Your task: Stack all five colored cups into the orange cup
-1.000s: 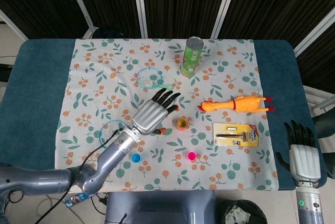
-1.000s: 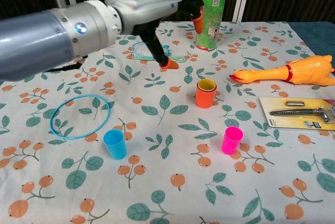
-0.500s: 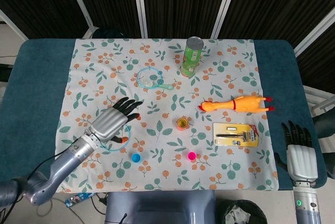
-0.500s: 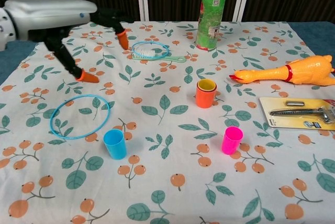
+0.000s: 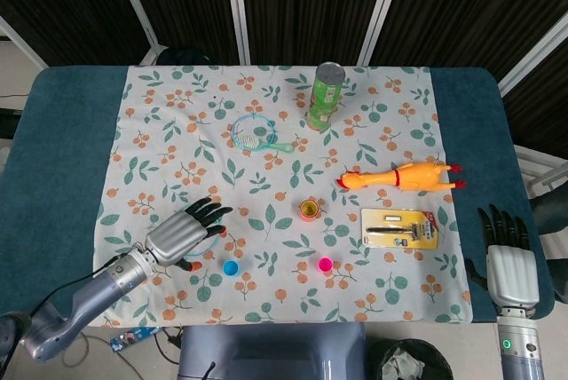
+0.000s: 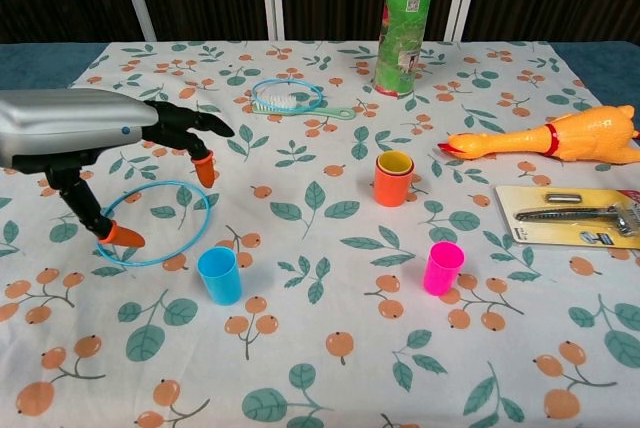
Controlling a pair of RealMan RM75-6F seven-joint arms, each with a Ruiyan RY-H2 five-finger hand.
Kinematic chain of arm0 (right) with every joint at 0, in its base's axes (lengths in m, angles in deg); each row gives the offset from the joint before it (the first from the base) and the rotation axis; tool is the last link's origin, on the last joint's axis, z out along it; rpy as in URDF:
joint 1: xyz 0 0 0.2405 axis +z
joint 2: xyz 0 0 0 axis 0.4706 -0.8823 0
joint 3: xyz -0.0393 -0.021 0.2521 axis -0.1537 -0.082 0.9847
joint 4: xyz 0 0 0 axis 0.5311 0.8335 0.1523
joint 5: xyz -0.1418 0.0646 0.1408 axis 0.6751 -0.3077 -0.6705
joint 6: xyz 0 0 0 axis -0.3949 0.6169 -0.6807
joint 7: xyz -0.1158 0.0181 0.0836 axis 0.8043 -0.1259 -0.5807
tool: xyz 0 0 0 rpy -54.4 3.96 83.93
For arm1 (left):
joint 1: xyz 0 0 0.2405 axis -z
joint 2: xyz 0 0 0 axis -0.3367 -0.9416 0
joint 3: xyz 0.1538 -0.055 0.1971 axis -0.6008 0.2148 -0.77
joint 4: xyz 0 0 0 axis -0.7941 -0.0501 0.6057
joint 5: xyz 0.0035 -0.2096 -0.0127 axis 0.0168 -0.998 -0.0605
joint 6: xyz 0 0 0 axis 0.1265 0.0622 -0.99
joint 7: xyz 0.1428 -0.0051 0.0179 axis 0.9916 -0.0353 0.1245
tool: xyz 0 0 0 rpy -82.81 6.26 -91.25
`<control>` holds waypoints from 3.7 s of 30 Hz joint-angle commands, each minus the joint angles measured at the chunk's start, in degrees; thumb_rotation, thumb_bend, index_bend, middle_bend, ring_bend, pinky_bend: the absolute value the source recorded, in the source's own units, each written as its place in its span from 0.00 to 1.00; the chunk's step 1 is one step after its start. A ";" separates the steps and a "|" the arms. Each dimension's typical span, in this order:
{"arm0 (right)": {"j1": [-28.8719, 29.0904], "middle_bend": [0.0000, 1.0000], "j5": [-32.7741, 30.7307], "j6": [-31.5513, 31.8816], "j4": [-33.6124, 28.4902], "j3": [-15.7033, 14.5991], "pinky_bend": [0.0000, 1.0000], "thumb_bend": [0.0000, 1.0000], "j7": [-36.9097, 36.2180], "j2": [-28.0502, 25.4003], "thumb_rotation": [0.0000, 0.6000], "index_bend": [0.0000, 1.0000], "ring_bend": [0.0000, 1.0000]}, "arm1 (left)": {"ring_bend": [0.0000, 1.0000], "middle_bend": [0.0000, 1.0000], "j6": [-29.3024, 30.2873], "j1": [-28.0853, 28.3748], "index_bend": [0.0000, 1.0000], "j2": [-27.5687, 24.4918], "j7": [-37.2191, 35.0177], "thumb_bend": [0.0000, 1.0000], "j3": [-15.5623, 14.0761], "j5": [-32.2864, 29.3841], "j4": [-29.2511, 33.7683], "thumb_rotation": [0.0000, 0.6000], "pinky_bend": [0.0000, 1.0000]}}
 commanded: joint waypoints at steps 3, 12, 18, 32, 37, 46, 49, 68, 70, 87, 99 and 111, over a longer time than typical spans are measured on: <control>-0.02 0.00 -0.02 0.05 -0.05 0.09 0.06 0.38 -0.32 -0.16 1.00 0.00 0.00 | 0.00 0.02 -1.60 0.62 0.34 1.66 1.86 0.15 0.20 -0.24 -0.14 1.00 0.00; -0.04 0.00 -0.26 0.00 -0.07 0.30 0.06 0.38 -0.94 -0.45 1.00 0.00 0.00 | 0.00 0.02 -4.32 1.57 0.34 4.38 5.78 0.15 0.94 -2.79 -0.09 1.00 0.00; -0.07 0.00 -0.30 0.10 -0.12 0.40 0.06 0.38 -1.14 -0.57 1.00 0.00 0.00 | 0.00 0.02 -4.99 2.14 0.38 6.44 8.37 0.16 1.67 -4.06 -0.24 1.00 0.00; 0.02 0.00 -0.48 -0.23 -0.03 0.41 0.06 0.38 -1.59 -0.67 1.00 0.00 0.00 | 0.00 0.03 -6.01 2.72 0.42 7.08 13.54 0.19 2.09 -7.65 1.07 1.00 0.00; 0.00 0.00 -0.51 -0.09 -0.11 0.47 0.06 0.37 -1.47 -0.64 1.00 0.00 0.00 | 0.00 0.03 -6.34 2.98 0.43 7.09 14.27 0.20 2.05 -8.17 1.47 1.00 0.00; 0.01 0.00 -0.55 -0.13 -0.22 0.44 0.06 0.38 -1.47 -0.65 1.00 0.00 0.00 | 0.00 0.04 -6.57 3.09 0.47 6.90 15.39 0.26 1.76 -9.31 1.63 1.00 0.00; 0.04 0.00 -0.57 -0.23 -0.20 0.42 0.06 0.38 -1.53 -0.62 1.00 0.00 0.00 | 0.00 0.04 -6.23 3.07 0.48 6.83 15.80 0.27 1.83 -9.48 2.00 1.00 0.00; 0.17 0.00 -0.76 -0.57 -0.35 0.31 0.06 0.38 -1.24 -0.40 1.00 0.00 0.00 | 0.00 0.05 -2.95 7.05 0.50 10.02 10.07 0.27 12.60 -11.89 0.23 1.00 0.00; 0.20 0.00 -0.80 -0.56 -0.35 0.32 0.06 0.38 -1.06 -0.32 1.00 0.00 0.00 | 0.00 0.05 -3.35 8.67 0.50 11.87 9.86 0.27 14.93 -13.89 -1.30 1.00 0.00; 0.07 0.00 -1.63 -0.51 -0.38 0.72 0.06 0.38 -1.19 -0.59 1.00 0.00 0.00 | 0.00 0.06 -2.37 17.76 0.50 29.36 13.18 0.27 21.03 -22.29 -18.92 1.00 0.00; -0.02 0.00 -1.54 -0.22 -0.38 0.82 0.06 0.38 -1.58 -0.83 1.00 0.00 0.00 | 0.00 0.06 -1.30 18.77 0.50 32.86 14.95 0.27 20.28 -23.34 -24.93 1.00 0.00; 0.04 0.00 -1.63 -0.29 -0.33 0.88 0.06 0.38 -1.67 -0.75 1.00 0.00 0.00 | 0.00 0.06 -2.36 18.75 0.50 33.05 13.87 0.27 19.40 -23.35 -26.27 1.00 0.00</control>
